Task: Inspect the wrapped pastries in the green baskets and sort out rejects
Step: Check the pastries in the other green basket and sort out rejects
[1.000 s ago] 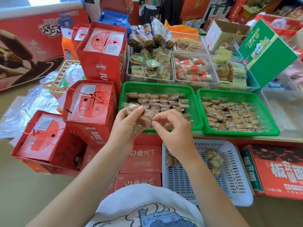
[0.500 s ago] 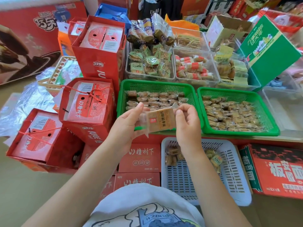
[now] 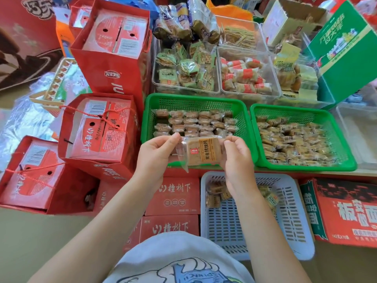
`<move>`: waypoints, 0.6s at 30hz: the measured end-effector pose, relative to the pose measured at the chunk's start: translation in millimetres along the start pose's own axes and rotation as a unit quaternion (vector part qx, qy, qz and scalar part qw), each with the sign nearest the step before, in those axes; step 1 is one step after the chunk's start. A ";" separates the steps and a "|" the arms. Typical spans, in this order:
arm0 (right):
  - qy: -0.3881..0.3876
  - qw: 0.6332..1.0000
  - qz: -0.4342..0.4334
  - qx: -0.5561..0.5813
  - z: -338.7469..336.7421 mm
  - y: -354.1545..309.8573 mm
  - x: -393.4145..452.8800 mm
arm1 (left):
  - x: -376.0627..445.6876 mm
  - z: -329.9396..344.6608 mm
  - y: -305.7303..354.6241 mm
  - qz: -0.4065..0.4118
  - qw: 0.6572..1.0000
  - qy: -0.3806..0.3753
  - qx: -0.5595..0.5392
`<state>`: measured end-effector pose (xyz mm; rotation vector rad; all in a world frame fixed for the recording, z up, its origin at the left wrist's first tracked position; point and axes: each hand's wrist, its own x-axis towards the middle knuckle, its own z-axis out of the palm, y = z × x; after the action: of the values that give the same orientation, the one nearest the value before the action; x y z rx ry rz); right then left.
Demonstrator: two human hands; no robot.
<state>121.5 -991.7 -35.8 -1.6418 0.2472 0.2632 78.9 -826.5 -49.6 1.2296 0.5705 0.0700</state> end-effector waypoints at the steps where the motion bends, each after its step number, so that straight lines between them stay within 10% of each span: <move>1: -0.004 1.000 0.014 0.007 2.1 1.3 6.7 | 6.8 -0.4 -3.2 -0.003 1.000 0.005 0.001; 6: -0.136 0.987 0.070 -0.055 14.0 8.7 37.3 | 48.6 -8.9 -26.9 -0.036 0.998 0.043 0.002; 11: -0.071 0.990 0.054 -0.111 38.4 24.0 96.0 | 102.6 -27.4 -56.1 -0.031 0.972 0.147 0.182; 18: -0.101 0.975 -0.023 -0.195 109.4 32.7 181.7 | 155.3 -50.4 -111.7 0.107 0.764 0.043 0.635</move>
<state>281.0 -886.2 -133.1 -1.9882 0.0003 0.4622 161.8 -767.5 -219.3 2.6440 0.5386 -0.0979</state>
